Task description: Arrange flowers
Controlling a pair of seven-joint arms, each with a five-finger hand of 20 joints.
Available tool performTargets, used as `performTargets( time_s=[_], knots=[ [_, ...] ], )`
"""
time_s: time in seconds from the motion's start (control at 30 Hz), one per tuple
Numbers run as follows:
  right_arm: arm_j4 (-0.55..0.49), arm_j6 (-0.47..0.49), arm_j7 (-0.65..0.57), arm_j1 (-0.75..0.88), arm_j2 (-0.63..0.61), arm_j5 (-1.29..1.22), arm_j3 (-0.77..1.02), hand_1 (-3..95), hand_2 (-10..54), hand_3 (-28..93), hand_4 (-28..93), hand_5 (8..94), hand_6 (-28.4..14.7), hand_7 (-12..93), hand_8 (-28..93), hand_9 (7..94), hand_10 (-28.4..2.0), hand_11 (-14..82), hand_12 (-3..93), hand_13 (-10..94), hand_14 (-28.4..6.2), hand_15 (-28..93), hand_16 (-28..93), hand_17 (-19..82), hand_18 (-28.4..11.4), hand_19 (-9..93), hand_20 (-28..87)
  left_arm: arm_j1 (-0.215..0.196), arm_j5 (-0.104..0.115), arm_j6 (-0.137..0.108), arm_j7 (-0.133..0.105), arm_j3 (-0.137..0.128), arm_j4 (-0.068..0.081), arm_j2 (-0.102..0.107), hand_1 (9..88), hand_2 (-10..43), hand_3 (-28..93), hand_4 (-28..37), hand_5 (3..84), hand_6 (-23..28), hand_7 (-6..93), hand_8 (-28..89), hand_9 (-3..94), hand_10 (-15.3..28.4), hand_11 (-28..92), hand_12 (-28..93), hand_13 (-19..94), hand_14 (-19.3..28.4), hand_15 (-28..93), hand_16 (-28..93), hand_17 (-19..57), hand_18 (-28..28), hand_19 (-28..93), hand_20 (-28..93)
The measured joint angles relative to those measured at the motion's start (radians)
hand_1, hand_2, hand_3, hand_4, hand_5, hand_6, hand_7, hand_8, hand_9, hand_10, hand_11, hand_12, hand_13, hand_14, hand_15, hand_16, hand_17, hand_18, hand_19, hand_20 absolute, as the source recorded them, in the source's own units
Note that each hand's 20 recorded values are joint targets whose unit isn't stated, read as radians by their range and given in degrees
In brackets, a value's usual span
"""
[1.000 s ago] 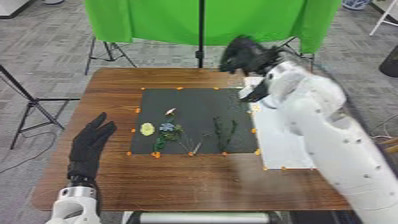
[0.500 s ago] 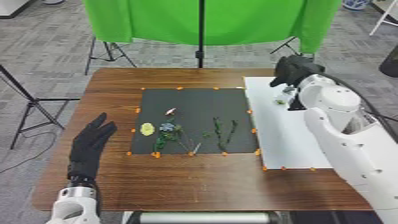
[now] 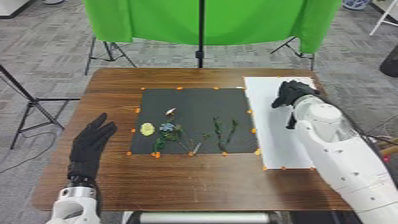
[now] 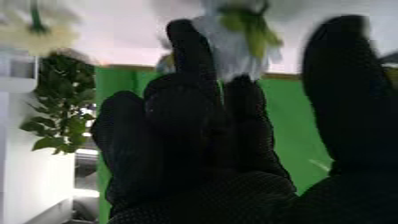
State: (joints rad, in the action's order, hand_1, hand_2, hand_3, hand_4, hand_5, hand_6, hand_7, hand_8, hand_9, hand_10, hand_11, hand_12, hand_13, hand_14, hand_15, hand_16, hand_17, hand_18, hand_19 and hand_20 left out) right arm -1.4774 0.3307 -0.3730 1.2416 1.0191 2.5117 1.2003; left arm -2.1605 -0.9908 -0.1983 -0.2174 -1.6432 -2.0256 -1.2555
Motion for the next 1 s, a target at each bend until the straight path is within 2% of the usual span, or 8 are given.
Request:
performTargets(
  time_s=[0.07, 0.17, 0.27, 0.37, 0.47, 0.73, 0.83, 1.0],
  knots=[
    [0.023, -0.061, 0.006, 0.010, 0.008, 0.012, -0.002, 55.4, -9.5, 56, -16, 65.2, -0.4, 20, 3, 78.7, -14.3, 16.5, 29.1, 84, -4.1, 67, 34, 64, -10.7, 93, 58, 0.000, 0.000, 0.000, -0.001, 0.000, 0.000, 0.000, 19.7, -0.8, 68, -27.1, 41.7, 3.7, 5.5, -6, 45.8, 12.5, 11, 11, 36, 13.8, 11, -1, 8.5, 9.9, 2, 18],
    [0.052, -0.182, 0.016, 0.028, 0.018, 0.026, -0.002, 63.4, -9.5, 51, -14, 71.8, -1.8, 23, 10, 86.7, -10.5, 9.4, 38.6, 87, -3.4, 66, 34, 66, -10.2, 93, 58, -0.001, 0.000, 0.000, -0.001, 0.000, 0.000, -0.001, 19.7, -0.8, 68, -27.1, 41.7, 3.7, 5.5, -6, 45.7, 12.5, 11, 11, 36, 13.9, 11, -1, 8.5, 9.9, 2, 18],
    [0.068, -0.281, 0.028, 0.045, 0.022, 0.023, -0.003, 64.9, -9.5, 52, -14, 74.3, -1.8, 24, 12, 89.3, -9.7, 9.9, 40.2, 88, -3.1, 66, 34, 67, -10.0, 93, 58, -0.001, 0.000, 0.000, -0.002, -0.001, 0.000, -0.003, 19.7, -0.8, 68, -27.0, 41.7, 3.7, 5.5, -6, 45.7, 12.5, 11, 11, 36, 13.9, 11, -1, 8.5, 10.0, 2, 18],
    [0.066, -0.325, 0.039, 0.057, 0.018, 0.002, -0.007, 64.7, -9.5, 52, -14, 75.0, -1.7, 25, 12, 90.0, -9.4, 10.2, 41.0, 88, -2.8, 66, 34, 68, -9.9, 93, 58, -0.001, 0.000, 0.000, -0.002, -0.002, 0.000, -0.004, 19.8, -0.9, 68, -27.0, 41.7, 3.7, 5.5, -6, 45.7, 12.5, 11, 11, 36, 13.9, 11, -1, 8.5, 10.0, 2, 18],
    [0.023, -0.333, 0.042, 0.069, -0.002, -0.074, -0.020, 64.5, -9.5, 53, -14, 75.1, -1.7, 25, 12, 90.3, -9.3, 10.0, 41.3, 88, -2.7, 66, 34, 68, -9.9, 93, 59, -0.002, 0.000, 0.000, -0.001, -0.002, 0.000, -0.004, 19.8, -0.8, 68, -27.0, 41.7, 3.7, 5.5, -6, 45.7, 12.5, 11, 11, 36, 13.9, 11, -1, 8.5, 10.0, 2, 18],
    [-0.215, -0.335, 0.112, 0.045, -0.094, -0.272, -0.139, 63.4, -9.5, 55, -14, 74.9, -1.6, 26, 12, 90.0, -9.0, 9.7, 42.0, 88, -2.5, 66, 35, 68, -9.7, 93, 60, -0.001, 0.000, 0.000, -0.001, -0.002, 0.000, -0.004, 19.8, -0.9, 68, -27.0, 41.7, 3.7, 5.6, -6, 45.9, 12.6, 11, 11, 36, 13.8, 11, -1, 8.5, 10.0, 2, 18],
    [-0.255, -0.289, 0.156, -0.013, -0.089, -0.297, -0.213, 63.0, -9.5, 55, -14, 74.8, -1.5, 26, 12, 90.0, -8.8, 9.7, 42.3, 88, -2.4, 66, 35, 68, -9.8, 93, 60, 0.001, -0.001, 0.001, 0.000, 0.000, 0.000, -0.004, 19.9, -0.8, 68, -27.0, 41.7, 3.7, 5.6, -6, 45.8, 12.6, 11, 11, 36, 13.9, 11, -1, 8.5, 10.0, 2, 18],
    [-0.261, -0.188, 0.189, -0.097, -0.033, -0.312, -0.319, 62.8, -9.5, 55, -14, 74.5, -1.3, 26, 11, 89.6, -8.8, 9.6, 42.5, 88, -2.4, 66, 35, 68, -9.7, 93, 60, 0.006, -0.001, 0.002, 0.001, 0.002, 0.001, -0.004, 19.9, -0.8, 68, -27.0, 41.7, 3.7, 5.5, -6, 45.8, 12.5, 11, 11, 36, 13.8, 11, -1, 8.5, 10.0, 2, 18]
  ],
)
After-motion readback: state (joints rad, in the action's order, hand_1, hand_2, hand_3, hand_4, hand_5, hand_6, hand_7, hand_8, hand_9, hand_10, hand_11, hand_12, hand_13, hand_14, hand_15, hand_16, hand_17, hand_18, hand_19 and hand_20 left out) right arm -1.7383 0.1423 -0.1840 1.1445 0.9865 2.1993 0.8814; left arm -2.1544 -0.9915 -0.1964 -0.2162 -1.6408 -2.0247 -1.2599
